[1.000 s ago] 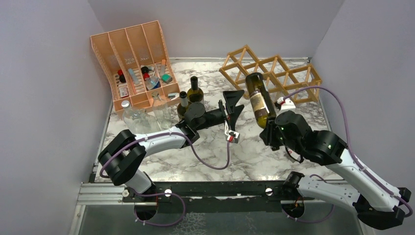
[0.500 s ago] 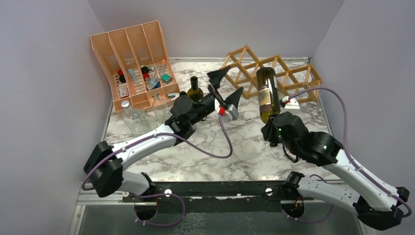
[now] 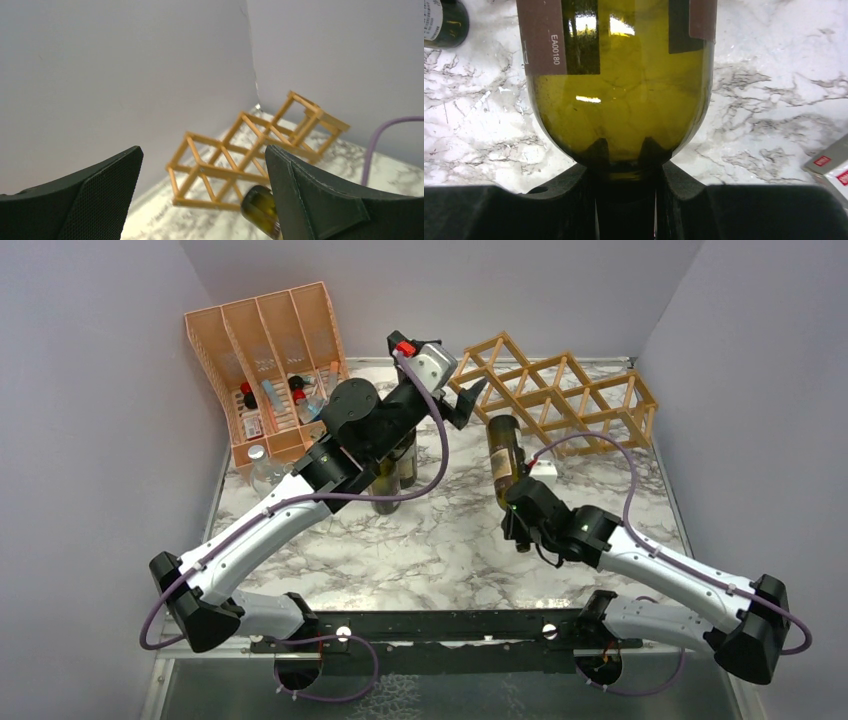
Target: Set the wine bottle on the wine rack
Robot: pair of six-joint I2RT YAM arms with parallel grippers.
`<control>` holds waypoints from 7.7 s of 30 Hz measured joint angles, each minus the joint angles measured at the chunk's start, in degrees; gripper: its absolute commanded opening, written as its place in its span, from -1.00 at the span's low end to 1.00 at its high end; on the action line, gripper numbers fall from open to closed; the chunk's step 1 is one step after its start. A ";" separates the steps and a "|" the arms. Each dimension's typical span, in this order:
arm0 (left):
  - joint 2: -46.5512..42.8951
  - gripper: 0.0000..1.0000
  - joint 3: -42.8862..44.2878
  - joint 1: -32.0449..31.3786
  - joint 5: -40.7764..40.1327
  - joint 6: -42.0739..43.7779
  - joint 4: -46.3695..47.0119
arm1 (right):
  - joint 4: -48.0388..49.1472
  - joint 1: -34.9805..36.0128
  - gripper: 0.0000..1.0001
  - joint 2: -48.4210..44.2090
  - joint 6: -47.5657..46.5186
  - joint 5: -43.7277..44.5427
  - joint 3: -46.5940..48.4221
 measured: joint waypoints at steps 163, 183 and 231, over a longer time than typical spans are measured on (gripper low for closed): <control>-13.86 0.98 -10.05 -0.09 -3.06 -11.37 -13.51 | 15.12 -19.39 -0.53 47.15 5.25 6.56 28.44; -13.86 0.98 -10.05 -0.15 -3.72 -11.41 -13.57 | 13.27 -19.39 0.34 47.17 2.95 6.86 32.15; -29.24 0.98 -17.46 -0.15 -35.45 -16.90 -11.39 | 29.81 6.51 -0.20 45.05 -29.73 -16.15 47.25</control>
